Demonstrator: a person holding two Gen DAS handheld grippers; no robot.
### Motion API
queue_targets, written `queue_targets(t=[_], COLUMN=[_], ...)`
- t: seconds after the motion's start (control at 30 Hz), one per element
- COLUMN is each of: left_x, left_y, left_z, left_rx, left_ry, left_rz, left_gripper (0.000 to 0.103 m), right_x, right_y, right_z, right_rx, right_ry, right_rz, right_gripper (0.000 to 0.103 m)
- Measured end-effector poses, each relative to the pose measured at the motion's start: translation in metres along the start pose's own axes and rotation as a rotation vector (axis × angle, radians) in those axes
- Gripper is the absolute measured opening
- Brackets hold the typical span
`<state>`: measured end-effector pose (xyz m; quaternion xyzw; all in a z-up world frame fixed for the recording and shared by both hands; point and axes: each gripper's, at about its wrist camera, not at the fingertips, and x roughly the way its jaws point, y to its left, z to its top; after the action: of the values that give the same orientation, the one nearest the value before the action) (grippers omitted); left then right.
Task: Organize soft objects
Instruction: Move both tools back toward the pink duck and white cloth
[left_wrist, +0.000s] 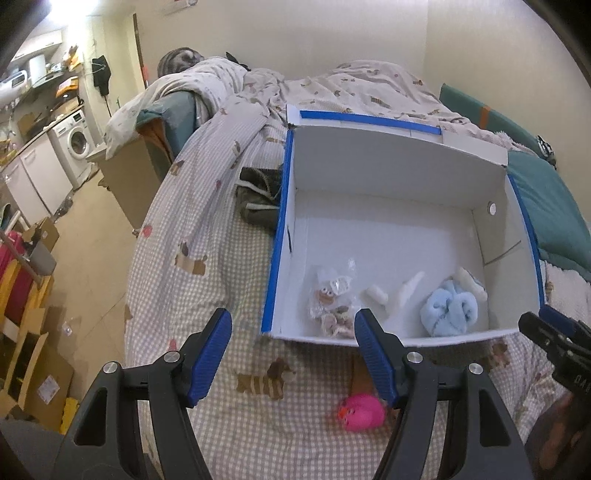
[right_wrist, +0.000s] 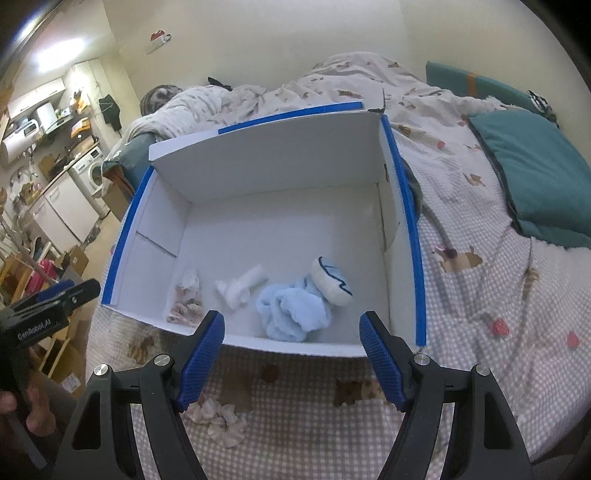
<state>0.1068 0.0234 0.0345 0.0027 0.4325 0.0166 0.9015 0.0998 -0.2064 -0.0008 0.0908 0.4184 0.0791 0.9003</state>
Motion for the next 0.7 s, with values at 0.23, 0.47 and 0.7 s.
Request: queue_targets(t=[0.23,0.47,0.7], left_x=[-0.006,0.004,0.018], left_y=[0.010,0.016,0.011], left_z=[-0.018,-0.039,-0.043], left_rx=[-0.054,-0.101,-0.104], left_ry=[0.038,0.138,0.200], left_rz=[0.000,0.008,0.004], left_gripper=[0.066,0.066,0.066], right_x=[-0.005,0.000,0.028], right_y=[0.006,0.019,0.040], right_z=[-0.015,-0.036,-0.055], right_rx=[0.007,-0.002,-0.098], right_ry=[0.027,0.104,0.250], right_rz=[0.024,0.044,0.037], right_gripper=[0.080,0.080,0.080])
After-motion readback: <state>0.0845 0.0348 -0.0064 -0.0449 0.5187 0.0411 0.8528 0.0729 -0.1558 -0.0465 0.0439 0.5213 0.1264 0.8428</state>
